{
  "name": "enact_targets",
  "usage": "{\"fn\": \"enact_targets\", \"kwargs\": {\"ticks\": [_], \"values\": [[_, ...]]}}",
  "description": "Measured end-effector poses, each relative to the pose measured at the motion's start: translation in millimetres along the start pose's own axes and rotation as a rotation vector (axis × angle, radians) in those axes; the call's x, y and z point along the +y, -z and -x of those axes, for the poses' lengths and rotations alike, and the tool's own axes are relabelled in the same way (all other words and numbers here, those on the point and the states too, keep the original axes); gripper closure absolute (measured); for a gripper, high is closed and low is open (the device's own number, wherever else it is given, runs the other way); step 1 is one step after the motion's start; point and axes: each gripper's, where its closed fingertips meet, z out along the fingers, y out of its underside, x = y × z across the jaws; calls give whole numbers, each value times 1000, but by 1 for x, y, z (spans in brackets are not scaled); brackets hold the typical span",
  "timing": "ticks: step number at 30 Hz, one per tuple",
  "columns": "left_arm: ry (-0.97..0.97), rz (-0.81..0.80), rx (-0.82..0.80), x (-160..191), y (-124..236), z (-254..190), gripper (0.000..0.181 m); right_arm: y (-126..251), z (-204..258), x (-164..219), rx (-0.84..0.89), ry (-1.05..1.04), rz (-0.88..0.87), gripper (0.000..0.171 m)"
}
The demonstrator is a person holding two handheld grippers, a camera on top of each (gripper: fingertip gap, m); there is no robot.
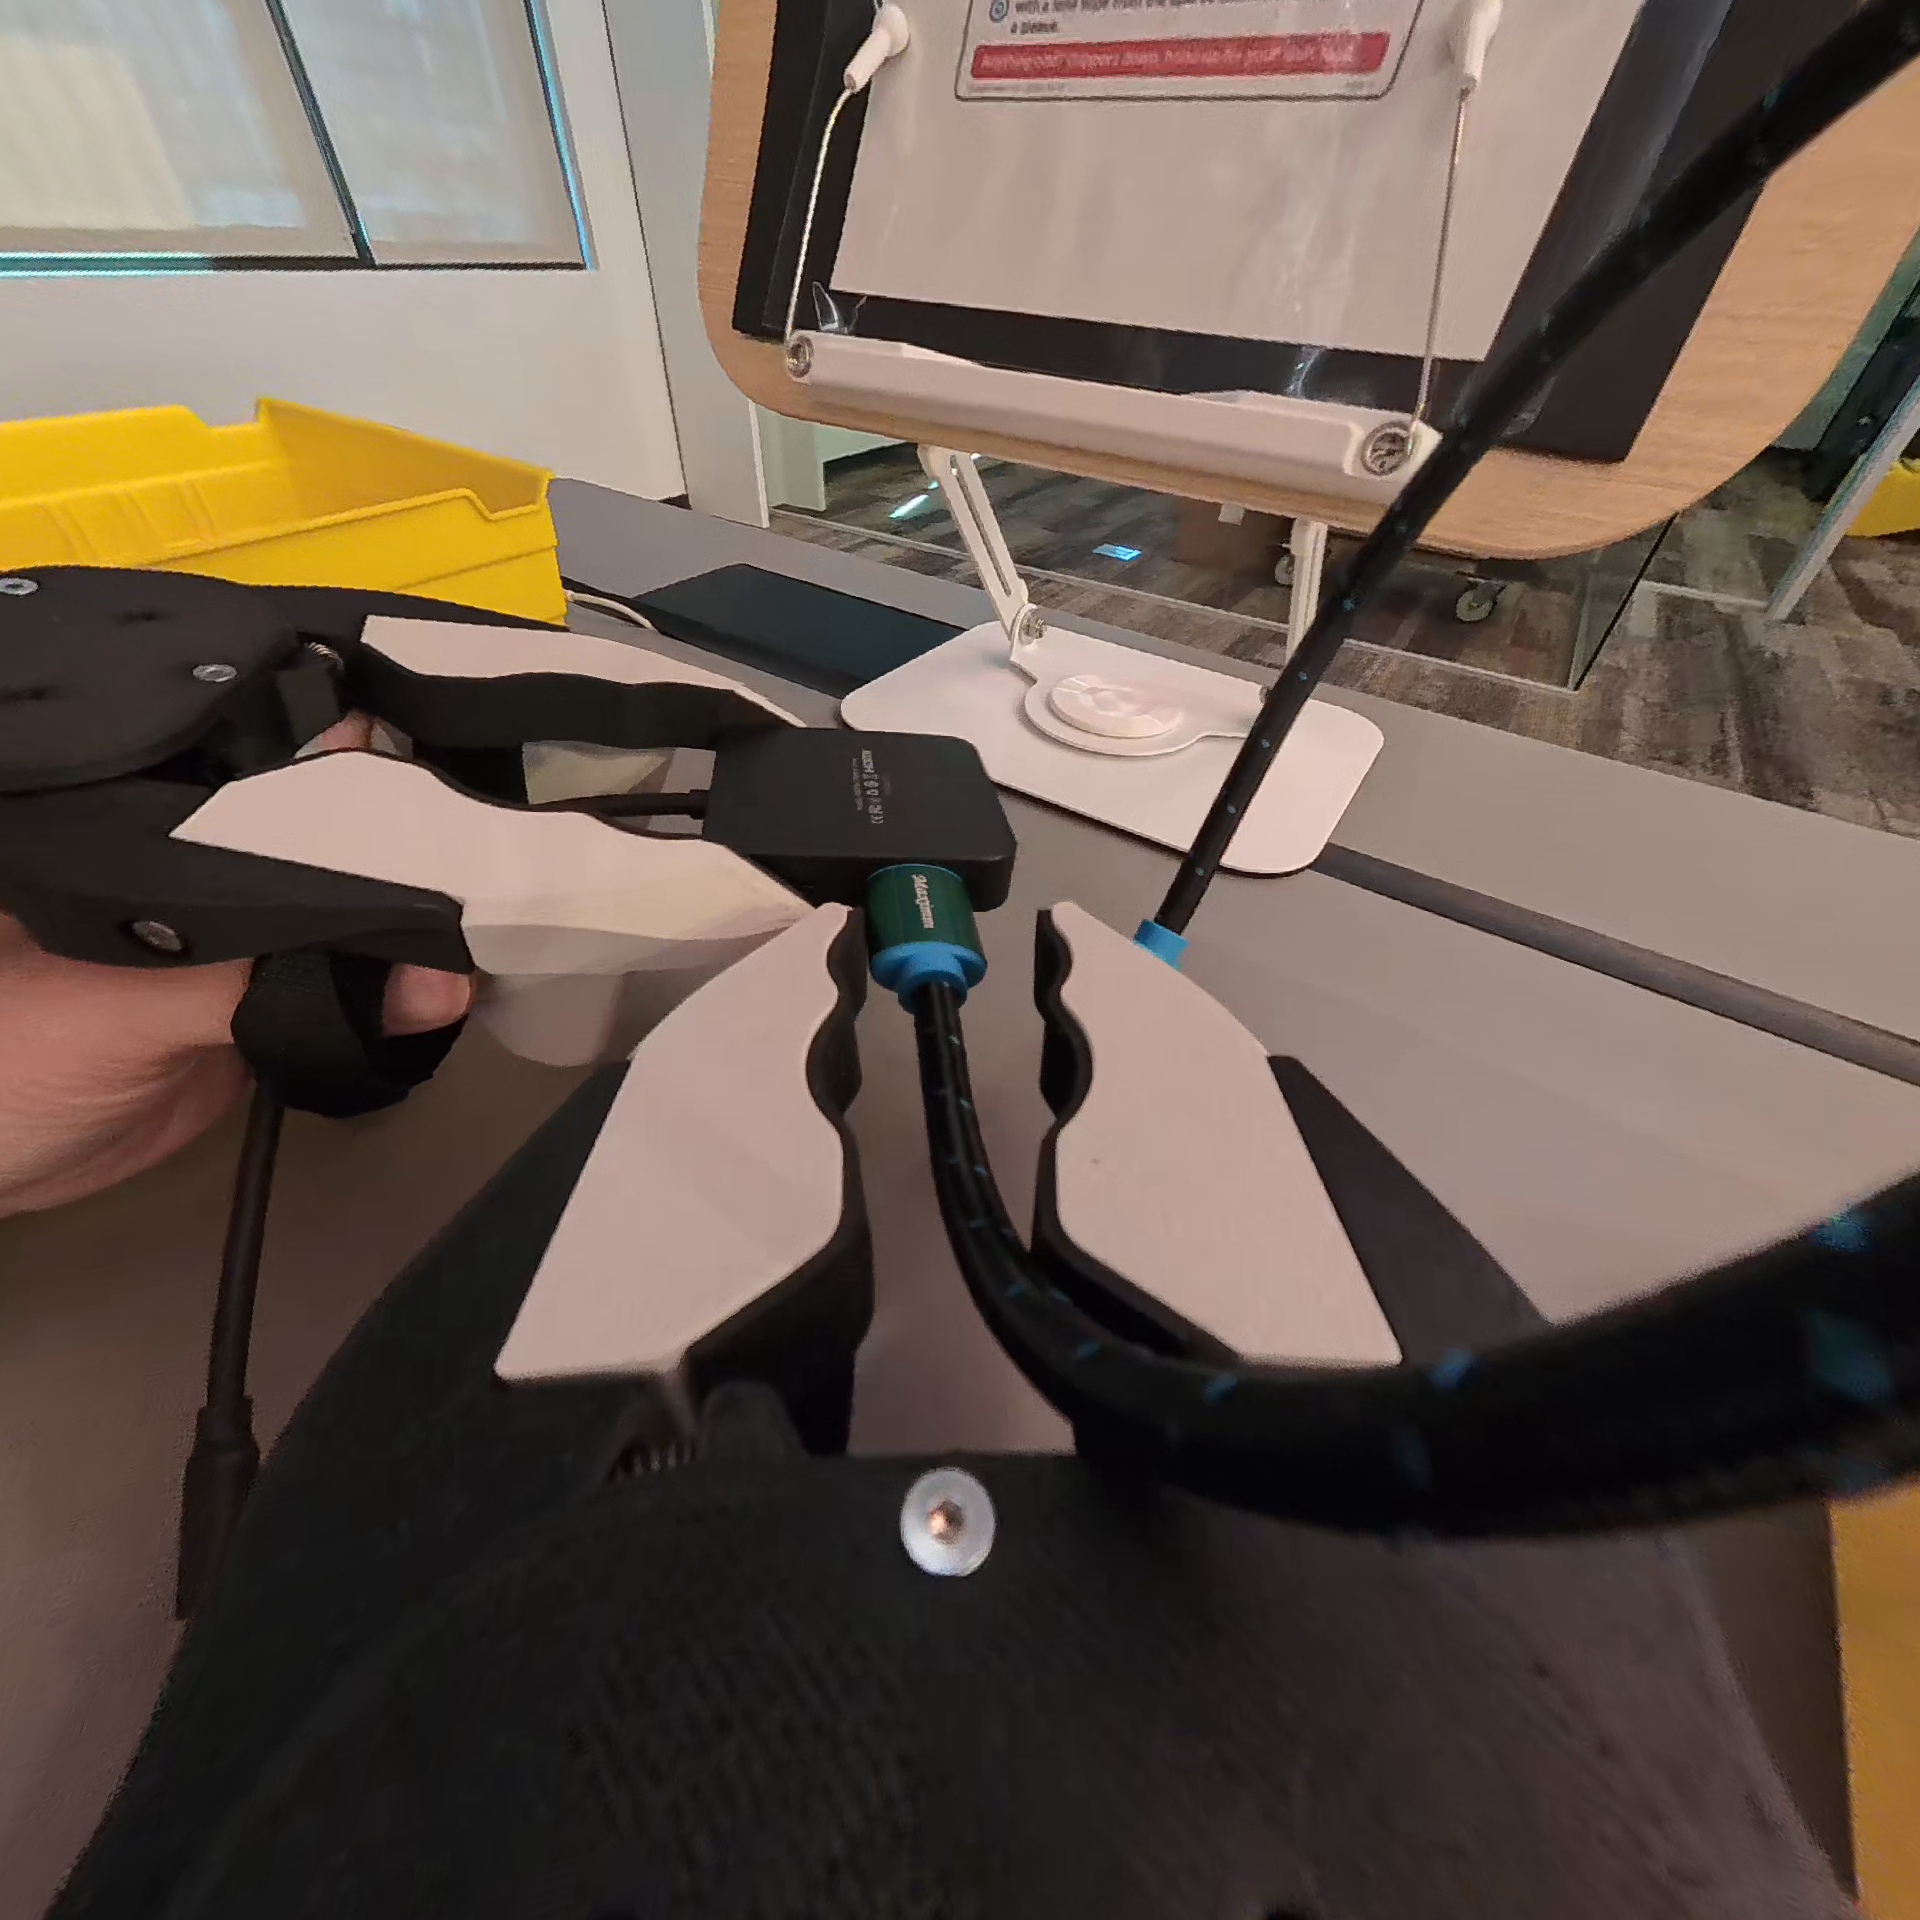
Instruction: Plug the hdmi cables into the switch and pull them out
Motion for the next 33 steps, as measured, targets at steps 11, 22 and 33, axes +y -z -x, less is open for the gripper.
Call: {"fn": "enact_targets", "kwargs": {"ticks": [11, 22, 33], "values": [[-3, 3, -17, 1, 0, 2, 114, -2, 0, 3, -20, -59, 15, 138], [-9, -9, -19, -1, 1, 2, 114, -2, 2, 3, -37, -52, 29, 141], [39, -40, 6, -4, 4, 2, 113, 2, 8, -6, -39, 78, 4, 149]]}}
